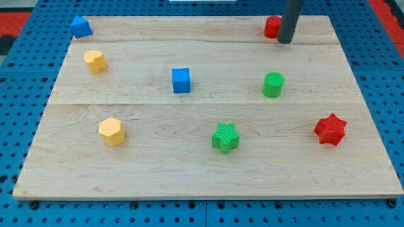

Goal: Place the yellow blocks on the left side of the board

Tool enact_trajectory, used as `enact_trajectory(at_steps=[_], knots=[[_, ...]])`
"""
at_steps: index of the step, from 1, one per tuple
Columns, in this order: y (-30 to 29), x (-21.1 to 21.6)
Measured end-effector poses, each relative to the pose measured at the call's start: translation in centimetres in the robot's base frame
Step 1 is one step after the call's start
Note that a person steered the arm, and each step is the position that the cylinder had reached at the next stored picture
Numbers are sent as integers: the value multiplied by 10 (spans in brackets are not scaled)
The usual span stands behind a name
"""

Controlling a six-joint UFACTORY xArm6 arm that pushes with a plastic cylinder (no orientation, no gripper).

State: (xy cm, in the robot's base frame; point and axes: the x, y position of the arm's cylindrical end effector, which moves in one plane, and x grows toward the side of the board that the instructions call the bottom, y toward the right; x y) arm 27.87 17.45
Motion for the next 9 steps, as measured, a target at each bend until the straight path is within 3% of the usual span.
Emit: enact_trajectory(at_steps=[1,2,3,4,5,7,8,9], knots=[[-1,27],[-45,56],[-144,57],[-180,12],[-201,12],[-337,20],[-342,59],[-350,70]])
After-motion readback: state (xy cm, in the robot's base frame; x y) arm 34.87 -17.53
